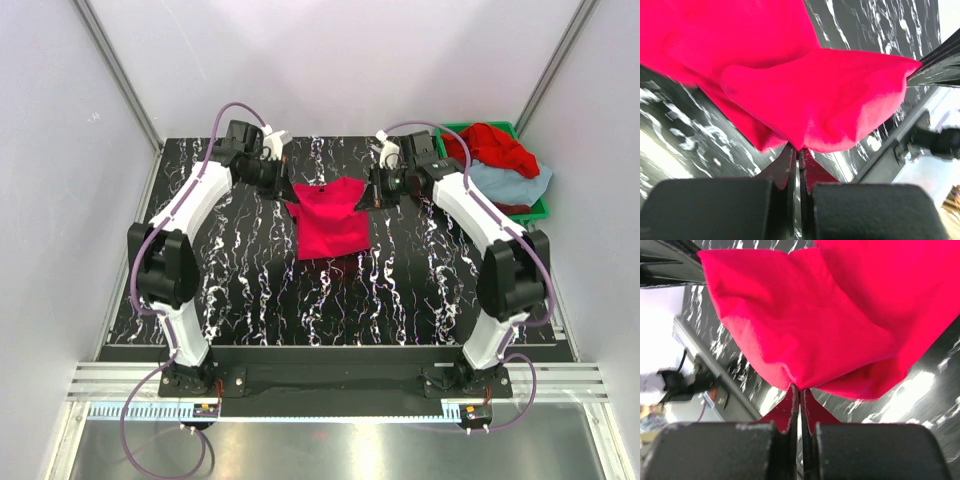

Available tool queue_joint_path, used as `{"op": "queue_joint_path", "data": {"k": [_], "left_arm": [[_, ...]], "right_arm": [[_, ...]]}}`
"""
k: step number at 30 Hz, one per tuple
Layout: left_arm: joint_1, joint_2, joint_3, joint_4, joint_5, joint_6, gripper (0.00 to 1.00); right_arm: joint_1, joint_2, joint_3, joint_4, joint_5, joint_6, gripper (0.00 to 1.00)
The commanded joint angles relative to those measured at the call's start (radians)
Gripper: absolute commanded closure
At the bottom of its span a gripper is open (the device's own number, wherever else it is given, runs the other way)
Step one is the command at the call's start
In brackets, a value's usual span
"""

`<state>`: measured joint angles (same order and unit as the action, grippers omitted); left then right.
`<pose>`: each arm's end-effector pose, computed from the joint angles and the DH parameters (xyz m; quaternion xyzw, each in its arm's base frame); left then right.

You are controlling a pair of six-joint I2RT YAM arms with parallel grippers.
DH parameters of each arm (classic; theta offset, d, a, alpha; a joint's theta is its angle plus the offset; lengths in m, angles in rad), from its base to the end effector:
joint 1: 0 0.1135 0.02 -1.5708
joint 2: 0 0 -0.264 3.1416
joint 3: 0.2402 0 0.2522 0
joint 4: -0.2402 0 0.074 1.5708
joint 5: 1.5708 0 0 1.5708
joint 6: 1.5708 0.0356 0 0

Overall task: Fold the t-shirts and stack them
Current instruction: Fold the tshirt

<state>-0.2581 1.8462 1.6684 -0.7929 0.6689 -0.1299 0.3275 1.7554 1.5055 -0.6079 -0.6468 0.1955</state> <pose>0.3821 -0.1237 0.2992 0.1546 0.8943 -0.3615 0.2135 0.3601 0.1450 0.2931 -0.1693 0.8793 0.3732 0.2427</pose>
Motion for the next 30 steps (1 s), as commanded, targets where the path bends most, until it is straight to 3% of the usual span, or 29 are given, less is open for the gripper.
{"op": "queue_joint_path", "data": {"k": [1, 8, 16, 30], "left_arm": [[0.033, 0.062, 0.169, 0.037, -0.029, 0.019, 1.00], [0.079, 0.261, 0.378, 0.058, -0.057, 0.018, 1.00], [0.080, 0.488, 0.511, 0.133, -0.075, 0.016, 1.00], [0.080, 0.650, 0.616, 0.205, -0.124, -0.014, 1.00]], "right_arm": [[-0.037, 0.099, 0.177, 0.040, 0.024, -0.044, 1.00], [-0.073, 0.369, 0.491, 0.054, 0.055, -0.070, 1.00], [-0.073, 0.754, 0.858, 0.036, 0.058, -0.074, 1.00], [-0.074, 0.862, 0.915, 0.074, 0.082, -0.064, 0.97]]}}
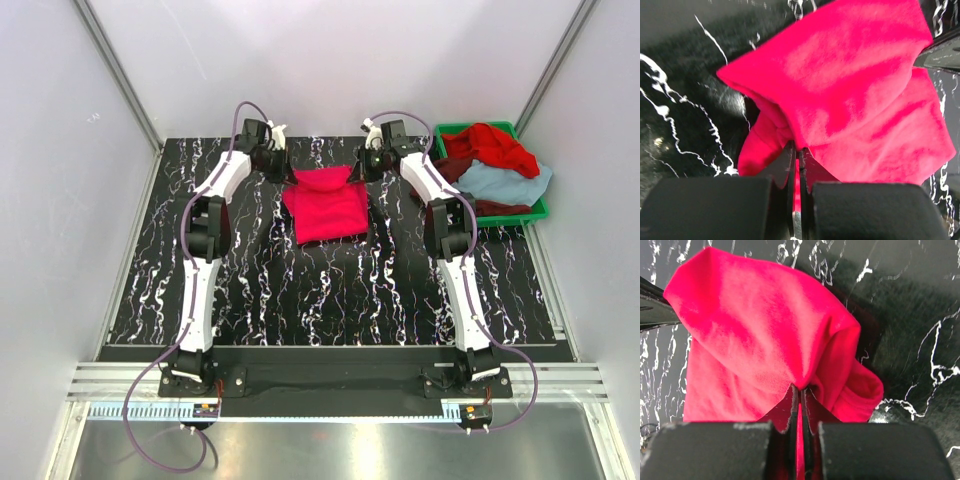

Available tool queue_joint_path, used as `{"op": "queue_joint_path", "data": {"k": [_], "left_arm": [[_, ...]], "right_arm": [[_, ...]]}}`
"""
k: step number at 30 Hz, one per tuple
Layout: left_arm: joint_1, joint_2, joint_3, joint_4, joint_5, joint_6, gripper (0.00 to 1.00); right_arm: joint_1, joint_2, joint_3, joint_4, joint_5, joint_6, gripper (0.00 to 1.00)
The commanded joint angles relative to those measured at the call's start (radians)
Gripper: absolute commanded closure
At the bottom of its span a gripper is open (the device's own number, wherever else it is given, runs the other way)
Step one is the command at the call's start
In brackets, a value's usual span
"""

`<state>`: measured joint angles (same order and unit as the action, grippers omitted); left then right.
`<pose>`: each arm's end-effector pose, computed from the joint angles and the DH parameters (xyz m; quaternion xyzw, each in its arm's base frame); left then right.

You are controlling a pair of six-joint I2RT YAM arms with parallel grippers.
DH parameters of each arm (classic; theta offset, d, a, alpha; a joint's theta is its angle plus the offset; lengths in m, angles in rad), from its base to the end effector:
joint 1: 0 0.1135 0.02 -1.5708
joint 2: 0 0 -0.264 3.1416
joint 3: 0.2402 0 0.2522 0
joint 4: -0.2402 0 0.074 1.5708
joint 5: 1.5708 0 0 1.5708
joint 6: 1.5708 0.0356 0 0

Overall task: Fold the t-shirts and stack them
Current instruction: Fold the tshirt

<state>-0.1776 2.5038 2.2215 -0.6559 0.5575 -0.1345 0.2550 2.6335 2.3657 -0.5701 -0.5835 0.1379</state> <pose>0.5338 -0.1149 0.1760 0.1053 0.9116 -0.3048 0.2548 0.5487 0.1633 0.1579 -0.1552 0.8866 0.3303 0.2841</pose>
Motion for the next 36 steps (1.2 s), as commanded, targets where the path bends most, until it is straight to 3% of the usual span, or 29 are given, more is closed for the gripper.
{"op": "queue_joint_path", "data": {"k": [1, 15, 19, 20, 21, 25, 26, 36], "left_arm": [[0.000, -0.011, 0.061, 0.070, -0.011, -0.010, 1.00], [-0.002, -0.114, 0.003, 0.052, 0.032, -0.004, 1.00], [-0.003, -0.105, 0.001, 0.047, 0.002, 0.001, 0.99], [-0.005, -0.102, 0.004, 0.044, -0.017, 0.004, 0.96], [-0.005, -0.092, 0.018, 0.041, -0.030, 0.009, 0.85], [-0.002, -0.115, 0.066, 0.013, -0.123, 0.038, 0.76], [0.001, -0.129, 0.069, 0.009, -0.140, 0.041, 0.64], [0.013, -0.319, 0.009, -0.046, -0.197, 0.107, 0.33]], "right_arm": [[-0.002, -0.021, 0.055, 0.033, 0.016, -0.004, 0.98], [0.000, -0.089, 0.023, 0.029, 0.019, -0.004, 1.00], [-0.002, -0.079, 0.030, 0.026, 0.037, -0.020, 0.86], [-0.002, -0.079, 0.032, 0.027, 0.048, -0.020, 0.80], [-0.002, -0.078, 0.041, 0.027, 0.054, -0.020, 0.69], [-0.002, -0.104, 0.067, 0.021, 0.106, -0.037, 0.57], [-0.003, -0.115, 0.069, 0.015, 0.117, -0.040, 0.56], [-0.008, -0.346, -0.008, -0.007, 0.140, -0.119, 0.53]]}}
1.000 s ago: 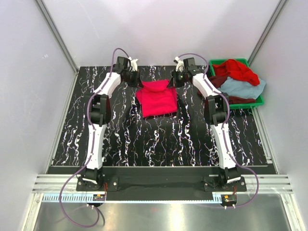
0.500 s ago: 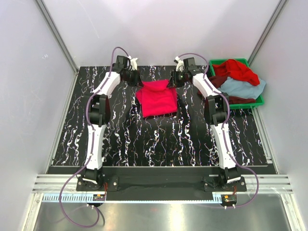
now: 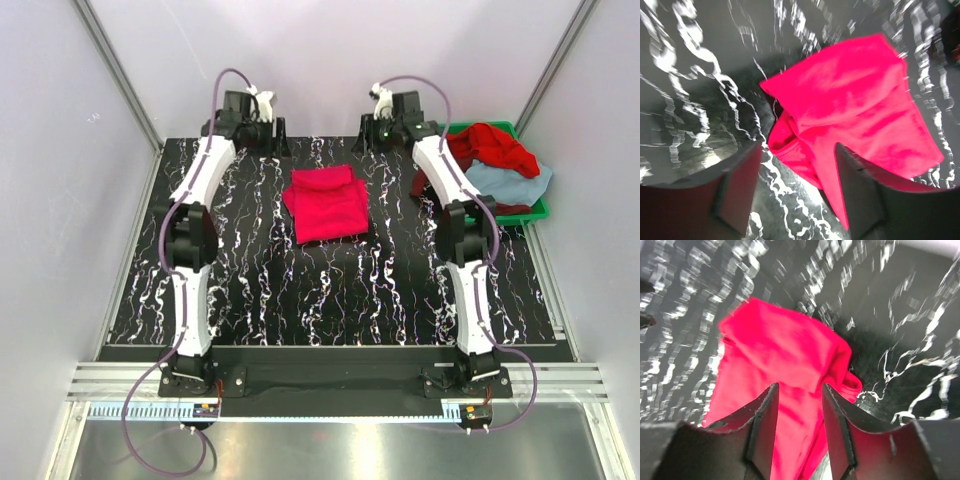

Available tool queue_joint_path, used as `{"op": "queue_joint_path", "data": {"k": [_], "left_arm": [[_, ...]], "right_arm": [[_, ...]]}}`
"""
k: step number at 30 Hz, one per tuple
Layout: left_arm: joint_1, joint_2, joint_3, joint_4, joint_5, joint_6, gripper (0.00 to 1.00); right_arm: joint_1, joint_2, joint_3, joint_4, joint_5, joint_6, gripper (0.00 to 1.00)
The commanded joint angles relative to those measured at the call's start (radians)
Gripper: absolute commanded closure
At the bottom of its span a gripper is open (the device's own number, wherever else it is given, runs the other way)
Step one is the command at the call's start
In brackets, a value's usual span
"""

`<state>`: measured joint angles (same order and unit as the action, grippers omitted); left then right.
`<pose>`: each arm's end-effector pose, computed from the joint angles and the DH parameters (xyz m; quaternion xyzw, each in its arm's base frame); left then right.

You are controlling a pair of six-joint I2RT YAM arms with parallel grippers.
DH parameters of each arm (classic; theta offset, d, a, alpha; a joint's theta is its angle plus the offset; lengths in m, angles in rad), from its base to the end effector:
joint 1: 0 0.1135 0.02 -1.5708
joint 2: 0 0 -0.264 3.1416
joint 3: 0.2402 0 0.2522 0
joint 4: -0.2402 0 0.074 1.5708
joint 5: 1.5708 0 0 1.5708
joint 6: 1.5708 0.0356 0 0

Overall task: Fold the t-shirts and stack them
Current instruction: Fold the tshirt

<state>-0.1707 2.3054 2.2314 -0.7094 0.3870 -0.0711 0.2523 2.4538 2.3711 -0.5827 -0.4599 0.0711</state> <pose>0.5116 -0.1018 0.2757 0.1188 0.9015 -0.2217 0.3523 0.5348 0.1542 0.2553 -0.1785 0.8630 0.2709 0.3873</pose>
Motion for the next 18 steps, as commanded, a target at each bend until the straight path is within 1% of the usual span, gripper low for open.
{"op": "queue_joint_path", "data": {"k": [1, 2, 5, 8, 12, 14, 18], "left_arm": [[0.007, -0.130, -0.009, -0.001, -0.007, 0.045, 0.31], [0.007, -0.133, -0.019, -0.008, 0.007, 0.044, 0.30], [0.007, -0.129, -0.050, -0.018, 0.068, 0.034, 0.30], [0.005, -0.087, -0.064, 0.005, 0.085, 0.013, 0.30], [0.002, -0.028, -0.058, 0.013, 0.095, 0.030, 0.37], [0.002, -0.003, -0.055, 0.014, 0.096, 0.036, 0.38], [0.002, 0.041, -0.038, 0.028, 0.104, 0.036, 0.38]], "right_arm": [[-0.005, -0.176, -0.025, -0.002, 0.010, -0.066, 0.53], [-0.005, -0.183, -0.038, -0.008, 0.010, -0.067, 0.52], [-0.005, -0.190, -0.075, -0.025, 0.013, -0.142, 0.52], [-0.005, -0.176, -0.124, 0.003, 0.015, -0.178, 0.51], [-0.007, -0.092, -0.089, 0.012, 0.024, -0.172, 0.51], [-0.007, -0.073, -0.081, 0.018, 0.018, -0.169, 0.51], [-0.007, -0.020, -0.061, 0.030, 0.009, -0.160, 0.51]]}}
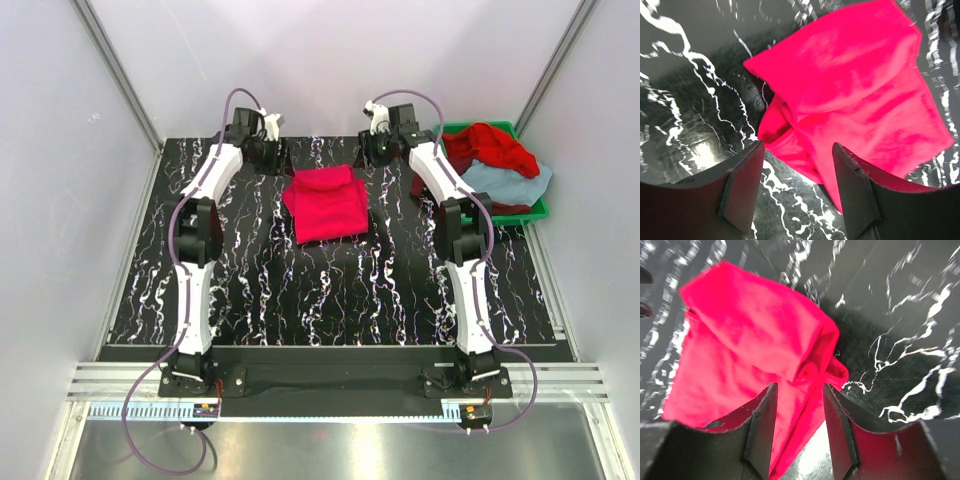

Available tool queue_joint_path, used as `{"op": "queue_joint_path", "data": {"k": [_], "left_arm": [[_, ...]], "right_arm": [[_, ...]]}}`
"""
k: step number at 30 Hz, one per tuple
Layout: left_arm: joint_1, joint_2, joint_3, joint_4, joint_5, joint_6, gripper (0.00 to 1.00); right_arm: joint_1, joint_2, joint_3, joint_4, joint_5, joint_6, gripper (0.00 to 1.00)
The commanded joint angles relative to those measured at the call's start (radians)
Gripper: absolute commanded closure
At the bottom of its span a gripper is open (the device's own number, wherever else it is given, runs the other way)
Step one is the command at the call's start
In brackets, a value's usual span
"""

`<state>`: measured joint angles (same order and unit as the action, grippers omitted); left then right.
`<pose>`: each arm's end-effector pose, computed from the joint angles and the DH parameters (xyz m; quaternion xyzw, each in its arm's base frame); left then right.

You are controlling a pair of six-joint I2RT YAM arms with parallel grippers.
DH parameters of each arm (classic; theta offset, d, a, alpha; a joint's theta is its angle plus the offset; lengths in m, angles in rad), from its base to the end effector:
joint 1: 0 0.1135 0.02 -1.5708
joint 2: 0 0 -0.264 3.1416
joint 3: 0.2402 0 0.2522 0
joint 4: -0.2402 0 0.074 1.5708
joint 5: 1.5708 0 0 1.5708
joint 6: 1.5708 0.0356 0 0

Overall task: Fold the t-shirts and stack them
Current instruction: Fold the tshirt

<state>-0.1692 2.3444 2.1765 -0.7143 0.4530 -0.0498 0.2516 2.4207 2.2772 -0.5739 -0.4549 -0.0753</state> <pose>0.5133 -0.1035 0.2387 0.1304 0.9111 -0.2461 0.3038 0.5280 0.1519 0.2424 -0.2364 0.8599 0.2400 0.3836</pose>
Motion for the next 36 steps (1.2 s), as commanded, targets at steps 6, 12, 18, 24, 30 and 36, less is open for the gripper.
{"op": "queue_joint_path", "data": {"k": [6, 12, 18, 24, 30, 36], "left_arm": [[-0.010, 0.059, 0.035, 0.053, 0.052, 0.013, 0.38], [-0.029, 0.090, 0.063, 0.073, 0.041, 0.013, 0.38], [-0.036, 0.105, 0.077, 0.085, 0.024, 0.019, 0.38], [-0.046, 0.115, 0.085, 0.092, 0.016, 0.021, 0.39], [-0.053, 0.131, 0.100, 0.099, 0.009, 0.027, 0.51], [-0.053, 0.130, 0.100, 0.095, 0.009, 0.030, 0.58]], "right_arm": [[-0.006, 0.055, 0.039, 0.028, -0.022, 0.000, 0.51], [-0.008, 0.075, 0.047, 0.045, -0.044, 0.009, 0.52], [-0.005, 0.104, 0.059, 0.054, -0.076, 0.034, 0.52], [-0.006, 0.121, 0.053, 0.058, -0.099, 0.048, 0.52], [-0.003, 0.146, 0.058, 0.072, -0.108, 0.057, 0.57], [-0.003, 0.156, 0.064, 0.091, -0.126, 0.069, 0.63]]}}
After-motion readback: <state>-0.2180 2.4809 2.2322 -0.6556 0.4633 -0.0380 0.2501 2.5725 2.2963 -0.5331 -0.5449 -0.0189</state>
